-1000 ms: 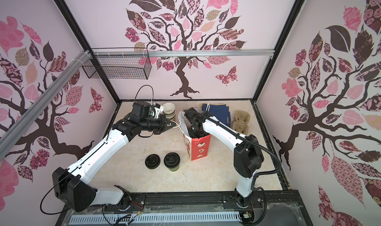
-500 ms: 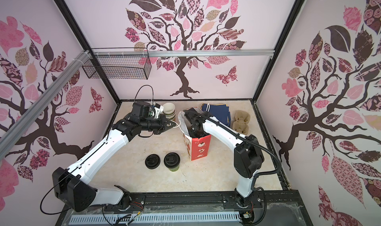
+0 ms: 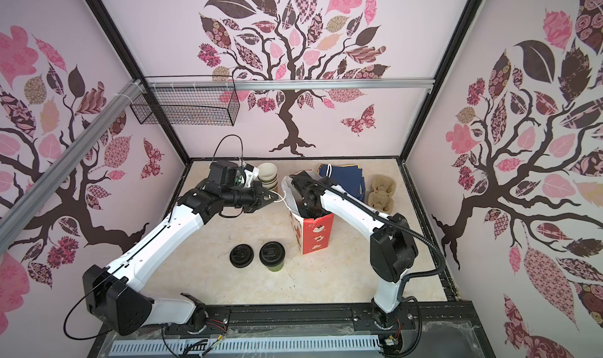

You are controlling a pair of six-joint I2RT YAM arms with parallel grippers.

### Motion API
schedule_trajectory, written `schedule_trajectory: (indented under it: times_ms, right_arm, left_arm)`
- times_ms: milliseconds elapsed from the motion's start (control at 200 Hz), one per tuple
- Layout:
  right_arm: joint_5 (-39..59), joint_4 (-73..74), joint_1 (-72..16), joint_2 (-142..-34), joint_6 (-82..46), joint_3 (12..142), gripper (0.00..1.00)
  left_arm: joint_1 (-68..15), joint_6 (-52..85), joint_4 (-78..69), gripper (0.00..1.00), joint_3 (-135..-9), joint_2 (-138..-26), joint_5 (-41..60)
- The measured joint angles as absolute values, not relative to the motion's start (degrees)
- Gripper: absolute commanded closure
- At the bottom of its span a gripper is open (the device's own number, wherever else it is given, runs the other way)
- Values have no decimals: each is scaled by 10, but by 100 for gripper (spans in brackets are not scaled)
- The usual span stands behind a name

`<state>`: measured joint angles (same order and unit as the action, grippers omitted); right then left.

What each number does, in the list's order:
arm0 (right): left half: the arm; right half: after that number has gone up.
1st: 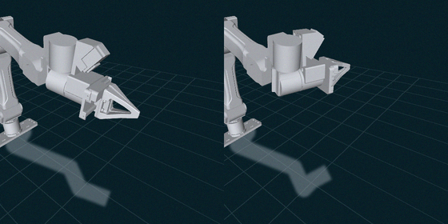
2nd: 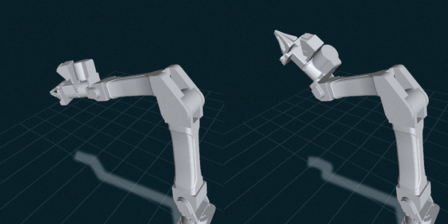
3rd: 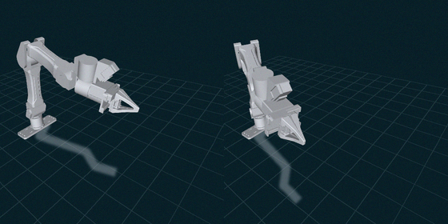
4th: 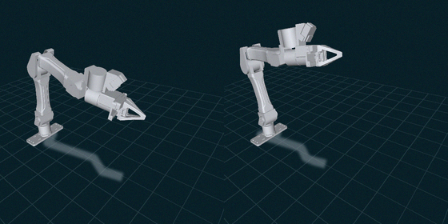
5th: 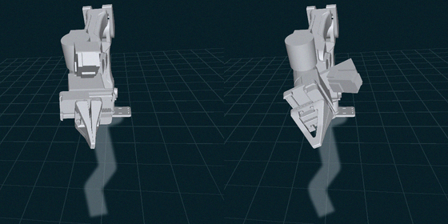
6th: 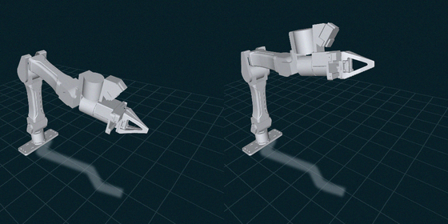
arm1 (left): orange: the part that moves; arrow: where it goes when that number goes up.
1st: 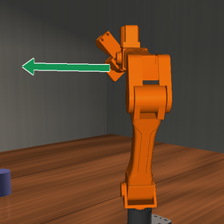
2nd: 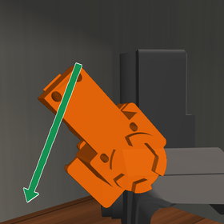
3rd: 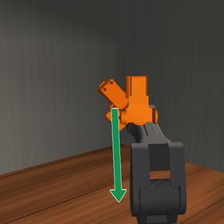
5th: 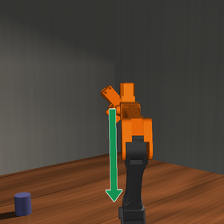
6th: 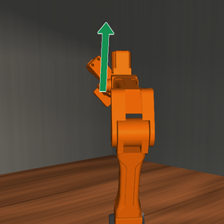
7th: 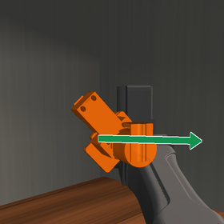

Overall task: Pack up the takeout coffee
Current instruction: 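Align the green cup over a carrier slot and push it down, then open the right gripper to release the cup into the carrier slot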

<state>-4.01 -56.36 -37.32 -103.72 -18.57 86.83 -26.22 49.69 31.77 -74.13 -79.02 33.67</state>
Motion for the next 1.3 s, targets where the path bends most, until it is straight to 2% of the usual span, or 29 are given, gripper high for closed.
schedule_trajectory:
  times_ms: [130,620,975,1300]
  right_arm:
    - [-39,-565,-373,-1037,-184,870,38]
    - [-29,-653,-370,-1042,-187,933,14]
    - [-28,-684,-370,-1042,-193,981,8]
    - [-34,-695,-370,-1042,-198,981,11]
  left_arm:
    - [-262,497,318,100,-741,-790,337]
    - [-262,497,318,100,-741,-790,337]
    - [-262,496,318,100,-741,-790,337]
    - [-261,494,320,100,-741,-790,337]
